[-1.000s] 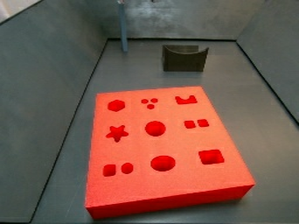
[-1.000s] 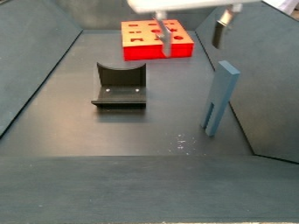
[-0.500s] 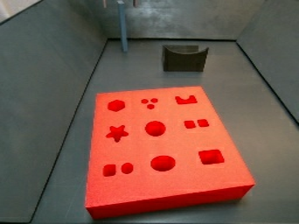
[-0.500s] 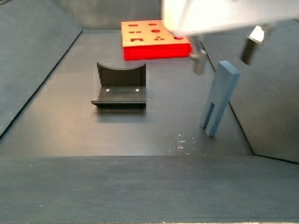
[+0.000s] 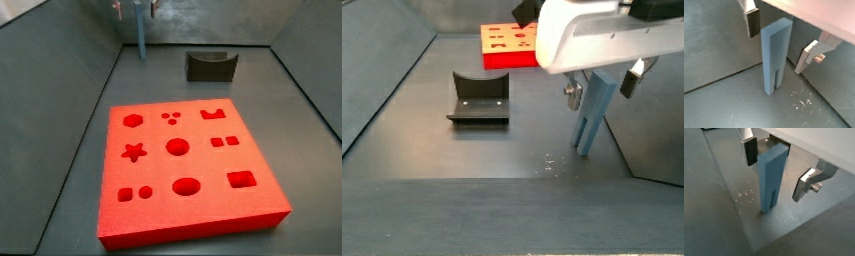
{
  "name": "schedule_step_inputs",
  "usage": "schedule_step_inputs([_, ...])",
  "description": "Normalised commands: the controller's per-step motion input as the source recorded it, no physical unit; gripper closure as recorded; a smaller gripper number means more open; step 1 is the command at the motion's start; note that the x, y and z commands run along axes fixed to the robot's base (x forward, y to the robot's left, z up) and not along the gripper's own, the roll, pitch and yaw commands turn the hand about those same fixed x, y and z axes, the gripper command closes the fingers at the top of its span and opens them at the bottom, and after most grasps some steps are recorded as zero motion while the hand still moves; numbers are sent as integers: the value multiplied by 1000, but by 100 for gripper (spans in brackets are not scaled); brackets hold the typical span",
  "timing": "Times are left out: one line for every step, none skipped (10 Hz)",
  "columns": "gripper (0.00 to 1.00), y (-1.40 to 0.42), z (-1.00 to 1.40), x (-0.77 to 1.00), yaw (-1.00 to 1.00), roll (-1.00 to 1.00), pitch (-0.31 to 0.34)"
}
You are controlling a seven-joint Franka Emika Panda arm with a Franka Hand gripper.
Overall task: Pick up the double-square object. Move up. Move to above the board. Insert the double-square object.
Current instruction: Pick up the double-square object.
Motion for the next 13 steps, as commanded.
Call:
schedule_step_inputs([0,0,-14,0,0,110,1])
schedule_step_inputs([0,0,0,0,0,0,0])
schedule_step_inputs([100,0,0,0,0,0,0])
schedule_step_inputs([100,0,0,0,0,0,0])
schedule_step_inputs([100,0,0,0,0,0,0])
schedule_step_inputs([100,0,0,0,0,0,0])
schedule_step_inputs([100,0,0,0,0,0,0])
schedule_step_inputs([100,0,0,0,0,0,0])
schedule_step_inputs([100,0,0,0,0,0,0])
schedule_step_inputs([100,0,0,0,0,0,0])
schedule_step_inputs([100,0,0,0,0,0,0])
schedule_step_inputs([100,0,0,0,0,0,0])
schedule_step_inputs([100,0,0,0,0,0,0])
